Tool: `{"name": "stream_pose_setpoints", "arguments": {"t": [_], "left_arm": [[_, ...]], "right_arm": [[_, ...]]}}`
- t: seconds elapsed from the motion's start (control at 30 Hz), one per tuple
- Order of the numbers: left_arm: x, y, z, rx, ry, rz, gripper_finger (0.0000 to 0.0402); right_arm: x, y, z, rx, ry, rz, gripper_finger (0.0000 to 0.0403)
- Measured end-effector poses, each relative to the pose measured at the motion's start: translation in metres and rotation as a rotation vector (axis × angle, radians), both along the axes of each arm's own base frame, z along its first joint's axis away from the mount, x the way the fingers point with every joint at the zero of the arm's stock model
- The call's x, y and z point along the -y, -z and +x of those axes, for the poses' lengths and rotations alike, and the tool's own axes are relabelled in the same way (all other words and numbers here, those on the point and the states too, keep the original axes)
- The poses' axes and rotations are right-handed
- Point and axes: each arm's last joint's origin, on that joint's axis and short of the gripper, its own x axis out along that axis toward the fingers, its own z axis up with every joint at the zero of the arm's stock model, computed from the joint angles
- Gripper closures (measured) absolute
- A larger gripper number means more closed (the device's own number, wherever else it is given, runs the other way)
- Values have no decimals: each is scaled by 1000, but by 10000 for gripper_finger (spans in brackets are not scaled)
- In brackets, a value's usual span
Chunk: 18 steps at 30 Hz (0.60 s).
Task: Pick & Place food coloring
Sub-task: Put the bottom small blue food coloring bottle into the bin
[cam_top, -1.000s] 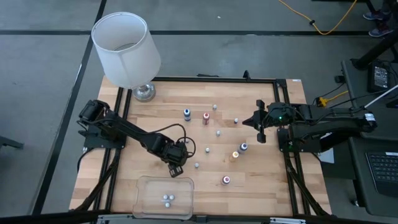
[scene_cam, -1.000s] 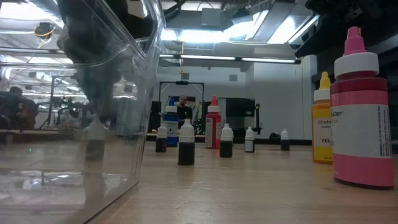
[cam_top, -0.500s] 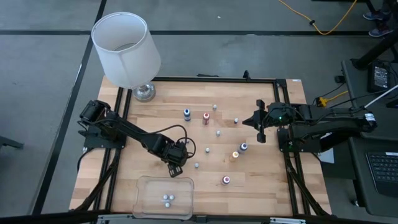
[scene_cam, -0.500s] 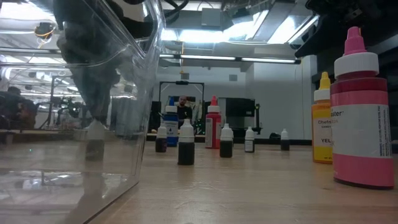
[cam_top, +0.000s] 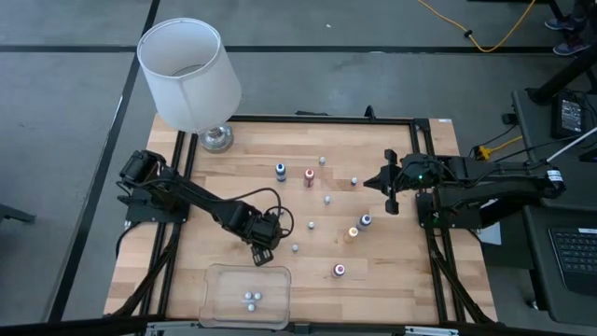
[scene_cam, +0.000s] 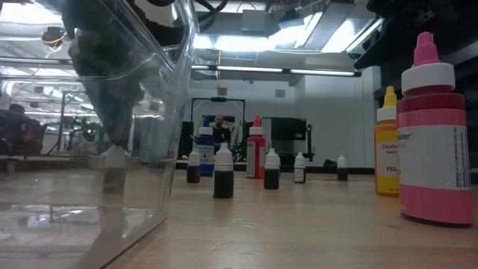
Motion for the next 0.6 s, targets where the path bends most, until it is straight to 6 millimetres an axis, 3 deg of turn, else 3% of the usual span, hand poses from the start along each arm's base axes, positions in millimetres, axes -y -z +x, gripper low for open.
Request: {"name": "stream_pose_setpoints", "arguments": {"t": [0.5, 0.6], "left_arm": [[1, 1, -1, 4, 2, 14, 247], [2, 9, -2, -5, 8, -5, 247]], "right_arm": [[0, 0, 0, 0, 2, 3, 380], [0, 0, 0, 1, 2, 3, 380]]}}
